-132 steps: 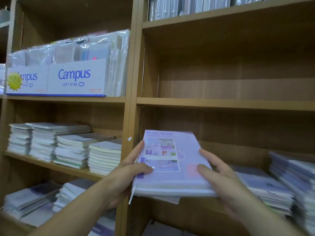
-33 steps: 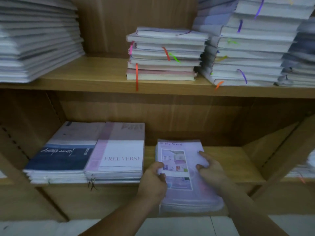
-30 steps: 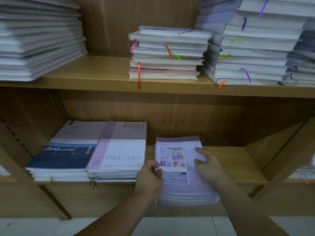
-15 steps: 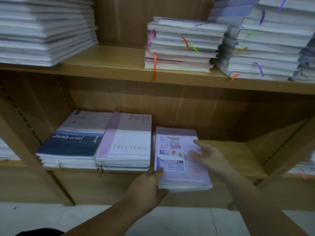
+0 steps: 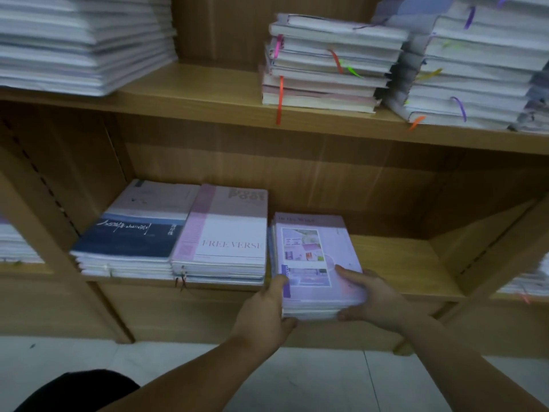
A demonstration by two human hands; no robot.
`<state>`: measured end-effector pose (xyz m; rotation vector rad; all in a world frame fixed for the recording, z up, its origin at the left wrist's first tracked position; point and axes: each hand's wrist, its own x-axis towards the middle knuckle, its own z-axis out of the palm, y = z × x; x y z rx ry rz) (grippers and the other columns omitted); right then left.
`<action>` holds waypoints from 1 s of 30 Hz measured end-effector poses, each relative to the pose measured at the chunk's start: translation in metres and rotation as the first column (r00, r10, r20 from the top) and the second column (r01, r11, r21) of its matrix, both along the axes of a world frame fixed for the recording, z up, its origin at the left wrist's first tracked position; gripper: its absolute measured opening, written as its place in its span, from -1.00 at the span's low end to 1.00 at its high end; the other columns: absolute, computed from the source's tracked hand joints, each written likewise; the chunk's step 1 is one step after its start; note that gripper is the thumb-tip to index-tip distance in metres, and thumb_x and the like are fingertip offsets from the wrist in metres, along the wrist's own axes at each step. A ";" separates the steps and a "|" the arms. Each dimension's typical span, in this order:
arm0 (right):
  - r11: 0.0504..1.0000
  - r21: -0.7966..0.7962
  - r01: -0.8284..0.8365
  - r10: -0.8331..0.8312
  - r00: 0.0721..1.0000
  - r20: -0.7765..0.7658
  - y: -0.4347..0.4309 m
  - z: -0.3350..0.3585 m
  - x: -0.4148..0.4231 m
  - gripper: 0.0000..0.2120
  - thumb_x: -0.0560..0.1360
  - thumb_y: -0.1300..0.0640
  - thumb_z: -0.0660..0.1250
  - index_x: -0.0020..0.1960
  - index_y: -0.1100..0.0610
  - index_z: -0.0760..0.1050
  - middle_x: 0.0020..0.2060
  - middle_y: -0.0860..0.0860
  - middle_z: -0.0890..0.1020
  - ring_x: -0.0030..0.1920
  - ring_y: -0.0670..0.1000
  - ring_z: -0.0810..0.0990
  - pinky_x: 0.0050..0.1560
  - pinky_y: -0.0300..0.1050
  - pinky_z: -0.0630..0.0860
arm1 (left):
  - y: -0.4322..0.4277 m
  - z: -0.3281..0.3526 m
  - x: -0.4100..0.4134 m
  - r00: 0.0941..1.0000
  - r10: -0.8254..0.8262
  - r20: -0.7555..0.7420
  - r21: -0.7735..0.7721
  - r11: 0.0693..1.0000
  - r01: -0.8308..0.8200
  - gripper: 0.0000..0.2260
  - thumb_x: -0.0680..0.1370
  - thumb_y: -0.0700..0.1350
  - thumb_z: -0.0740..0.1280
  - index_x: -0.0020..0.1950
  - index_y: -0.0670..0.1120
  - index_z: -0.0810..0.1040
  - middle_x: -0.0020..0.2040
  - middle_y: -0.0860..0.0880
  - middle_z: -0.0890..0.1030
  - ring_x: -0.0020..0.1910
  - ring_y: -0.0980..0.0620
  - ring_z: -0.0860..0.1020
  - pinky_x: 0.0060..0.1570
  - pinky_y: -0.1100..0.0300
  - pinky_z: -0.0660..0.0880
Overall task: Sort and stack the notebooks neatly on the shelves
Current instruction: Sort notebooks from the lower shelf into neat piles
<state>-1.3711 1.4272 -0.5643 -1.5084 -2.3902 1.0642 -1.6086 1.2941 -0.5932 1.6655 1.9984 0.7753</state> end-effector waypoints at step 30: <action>0.993 0.043 0.111 -0.095 0.959 -0.268 0.023 -0.033 -0.042 -0.05 0.12 -0.07 0.73 0.45 -0.14 0.43 0.33 -0.08 0.40 0.28 -0.04 0.44 0.23 -0.21 0.46 | 0.026 -0.012 -0.044 0.973 0.232 -0.011 -0.250 0.941 -0.227 -0.50 0.59 0.18 0.35 -0.45 -0.04 0.38 -0.49 0.05 0.40 -0.39 0.03 0.44 -0.35 0.23 0.29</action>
